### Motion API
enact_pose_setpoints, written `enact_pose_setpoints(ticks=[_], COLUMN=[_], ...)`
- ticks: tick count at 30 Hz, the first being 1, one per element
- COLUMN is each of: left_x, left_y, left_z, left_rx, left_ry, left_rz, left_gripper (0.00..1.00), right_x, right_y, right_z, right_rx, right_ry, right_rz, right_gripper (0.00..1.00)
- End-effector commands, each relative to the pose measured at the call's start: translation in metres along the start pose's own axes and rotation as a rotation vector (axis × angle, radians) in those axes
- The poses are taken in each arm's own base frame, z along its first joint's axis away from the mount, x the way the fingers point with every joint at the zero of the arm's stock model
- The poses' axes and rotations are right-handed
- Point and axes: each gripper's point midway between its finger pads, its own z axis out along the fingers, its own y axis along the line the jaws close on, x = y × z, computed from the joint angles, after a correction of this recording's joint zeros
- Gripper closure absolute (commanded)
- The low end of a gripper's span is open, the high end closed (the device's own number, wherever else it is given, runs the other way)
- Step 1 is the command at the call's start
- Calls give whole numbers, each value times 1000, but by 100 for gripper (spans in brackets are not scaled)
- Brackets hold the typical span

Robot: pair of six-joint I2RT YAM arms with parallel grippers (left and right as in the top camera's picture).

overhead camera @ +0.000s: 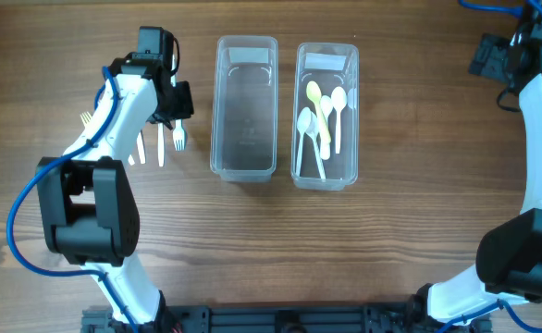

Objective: Pack container
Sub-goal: 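Position the left gripper over the light-blue fork, then lower the left gripper and grasp the light-blue fork by its handle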

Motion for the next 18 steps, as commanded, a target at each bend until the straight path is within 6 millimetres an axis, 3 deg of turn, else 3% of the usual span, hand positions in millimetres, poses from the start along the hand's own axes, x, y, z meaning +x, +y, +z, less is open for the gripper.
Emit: enact_pose_setpoints(ticks=[1,9,13,16,18], left_x=[8,32,34,31,29], left_y=[10,16,16,15,14], left_z=[12,38,43,47,50], left_rx=[-44,-54,-49,-42,-37], left_ry=[19,50,37,13,-5], left_rz=[-75,-100,-98,-100,-102], left_gripper=[63,60,71,64,51], right_x=[-2,-2,-2,-2,-2], right_y=[0,0,0,0,0], right_z=[1,1,1,1,1], right_rx=[14,14,14,14,14], right_ry=[-2,-2,-2,-2,-2], right_rz=[3,3,3,3,4], right_gripper=[0,0,0,0,0])
